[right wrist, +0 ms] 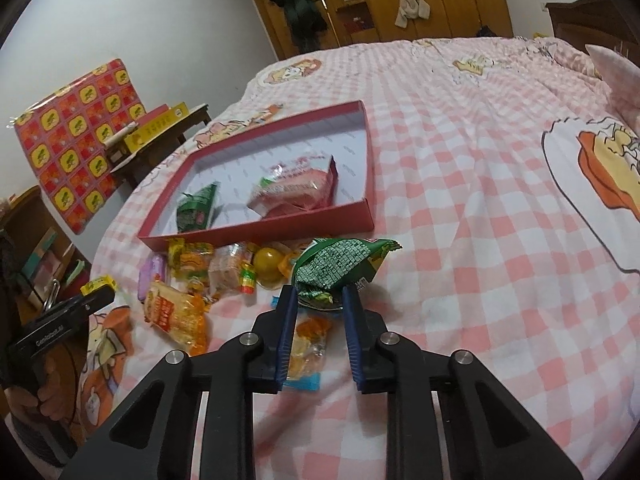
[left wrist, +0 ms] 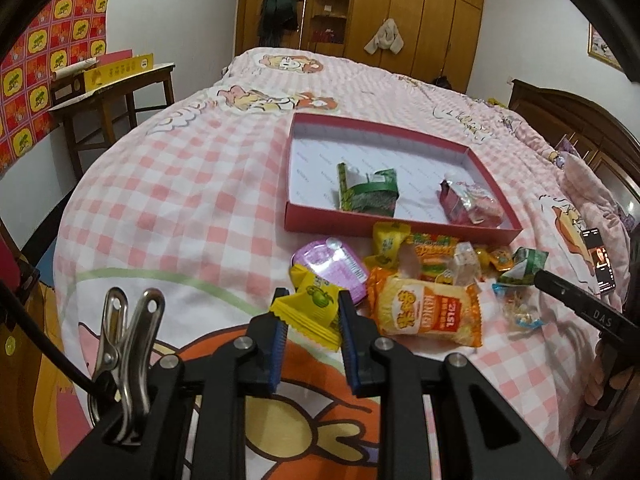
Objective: Organize snacks
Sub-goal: 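Carry the candy and green bag into the red box and open both tools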
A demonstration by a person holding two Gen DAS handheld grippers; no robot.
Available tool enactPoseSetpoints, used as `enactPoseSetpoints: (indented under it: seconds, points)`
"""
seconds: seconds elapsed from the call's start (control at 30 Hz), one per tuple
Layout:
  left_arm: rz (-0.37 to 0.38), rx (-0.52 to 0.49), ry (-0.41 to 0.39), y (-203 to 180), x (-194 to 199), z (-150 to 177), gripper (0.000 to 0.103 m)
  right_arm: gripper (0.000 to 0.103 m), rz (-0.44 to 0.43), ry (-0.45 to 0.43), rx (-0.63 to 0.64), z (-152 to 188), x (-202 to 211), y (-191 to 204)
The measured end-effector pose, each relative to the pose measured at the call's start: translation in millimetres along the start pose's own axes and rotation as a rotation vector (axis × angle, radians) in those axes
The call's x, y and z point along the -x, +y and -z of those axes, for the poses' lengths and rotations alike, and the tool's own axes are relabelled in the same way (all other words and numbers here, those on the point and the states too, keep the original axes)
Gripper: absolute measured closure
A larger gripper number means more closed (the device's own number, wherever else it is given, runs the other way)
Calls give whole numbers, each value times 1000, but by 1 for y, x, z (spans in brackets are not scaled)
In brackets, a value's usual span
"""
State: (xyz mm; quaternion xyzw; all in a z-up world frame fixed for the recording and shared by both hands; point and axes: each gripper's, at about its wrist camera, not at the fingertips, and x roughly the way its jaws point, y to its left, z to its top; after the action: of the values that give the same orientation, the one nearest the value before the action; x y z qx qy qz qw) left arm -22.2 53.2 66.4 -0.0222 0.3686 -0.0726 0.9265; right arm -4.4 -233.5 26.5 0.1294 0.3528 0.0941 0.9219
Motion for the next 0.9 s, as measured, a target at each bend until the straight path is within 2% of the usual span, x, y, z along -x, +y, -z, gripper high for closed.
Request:
enactPoseSetpoints:
  seconds: [0.07, 0.13, 0.37, 0.5, 0.57, 0.7, 0.77, 0.83, 0.9]
  points:
    - [2, -4, -4, -2, 1, -1, 78, 80, -5, -12, 2, -1, 3, 1]
    - [4, -5, -5, -4, 2, -2, 78, 86, -7, -21, 2, -1, 5, 2]
    - [7, -2, -1, -5, 1, -3, 78, 92, -4, -29, 2, -1, 4, 1]
    - [9, -1, -1, -5, 1, -3, 78, 99, -6, -66, 15, -4, 11, 4]
    - [11, 0, -2, -5, 0, -4, 78, 99, -1, -83, 28, -6, 14, 6]
    - [16, -3, 3, -6, -3, -4, 78, 99, -4, -54, 17, -6, 10, 1]
    - [18, 0, 9, -5, -4, -4, 78, 95, -3, -46, -2, -5, 9, -2]
    - [19, 4, 12, -4, -6, -4, 78, 82, 8, -31, 0, -6, 7, -4]
    - [18, 9, 16, -3, -7, -4, 78, 76, 39, -9, 18, -5, 5, -5]
